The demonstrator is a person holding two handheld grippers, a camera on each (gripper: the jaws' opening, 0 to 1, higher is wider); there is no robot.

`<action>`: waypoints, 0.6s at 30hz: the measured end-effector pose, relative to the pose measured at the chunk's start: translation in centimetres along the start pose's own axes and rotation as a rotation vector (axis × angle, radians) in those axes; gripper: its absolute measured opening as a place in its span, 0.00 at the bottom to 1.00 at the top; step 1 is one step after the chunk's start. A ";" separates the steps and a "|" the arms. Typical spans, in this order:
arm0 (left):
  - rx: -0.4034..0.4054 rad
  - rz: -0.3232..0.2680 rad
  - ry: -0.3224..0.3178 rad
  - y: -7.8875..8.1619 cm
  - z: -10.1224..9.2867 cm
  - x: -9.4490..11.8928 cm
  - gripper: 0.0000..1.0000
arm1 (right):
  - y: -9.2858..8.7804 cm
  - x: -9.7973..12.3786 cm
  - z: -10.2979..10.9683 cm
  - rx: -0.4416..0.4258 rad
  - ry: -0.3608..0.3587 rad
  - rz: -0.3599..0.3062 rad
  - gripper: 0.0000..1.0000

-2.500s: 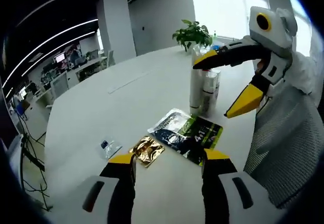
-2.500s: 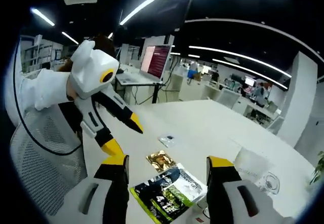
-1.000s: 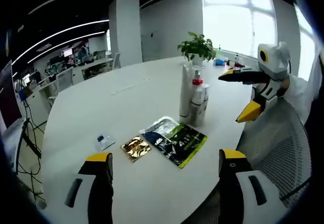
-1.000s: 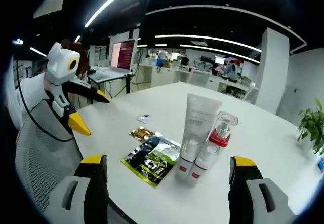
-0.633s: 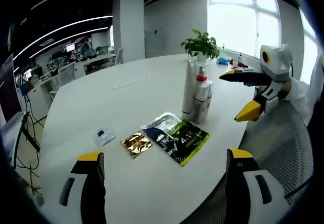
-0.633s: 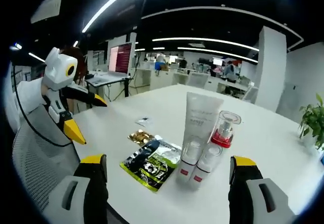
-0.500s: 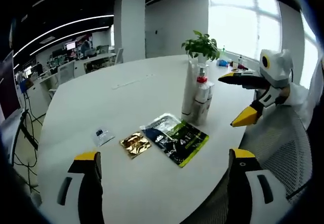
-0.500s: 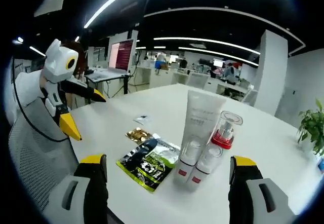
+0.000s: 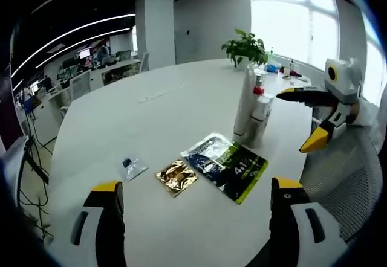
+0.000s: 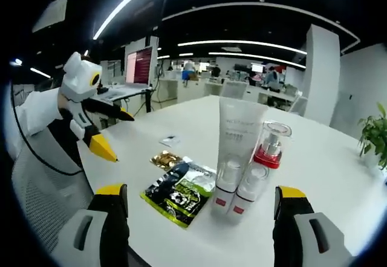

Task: Arrange the skincare products in the storage area until every visible bottle or jar stands upright without overlapping.

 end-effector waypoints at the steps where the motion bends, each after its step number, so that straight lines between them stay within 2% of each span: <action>1: -0.013 0.021 -0.005 -0.1 0.4 -0.2 0.93 | 0.0 0.0 0.0 -0.003 0.003 0.003 1.00; 4: -0.039 0.057 -0.016 -0.4 1.3 -1.0 0.88 | -0.1 0.0 0.0 -0.004 0.001 0.006 1.00; 9: -0.026 0.050 -0.022 0.1 1.6 -1.7 0.85 | -0.2 -0.1 0.0 -0.014 -0.001 0.010 1.00; 12: -0.023 0.059 -0.016 0.0 2.4 -2.6 0.81 | -0.2 -0.1 0.0 -0.016 -0.003 0.007 1.00; 14: -0.012 0.107 -0.004 -0.4 3.3 -3.2 0.79 | -0.2 0.0 0.0 -0.018 -0.006 0.005 1.00; 18: -0.012 0.140 0.020 -1.0 5.1 -5.0 0.79 | -0.3 0.0 -0.1 -0.026 -0.012 0.011 1.00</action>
Point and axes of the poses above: the point that each gripper's makers call its tool centre point, and the gripper's own axes: x roughly backward along the fingers, z roughly to its left, y roughly out of its top, the point moved 7 cm from there along x, roughly backward along the fingers, and after that the axes turned 12 degrees about -z, right-handed, at the moved point
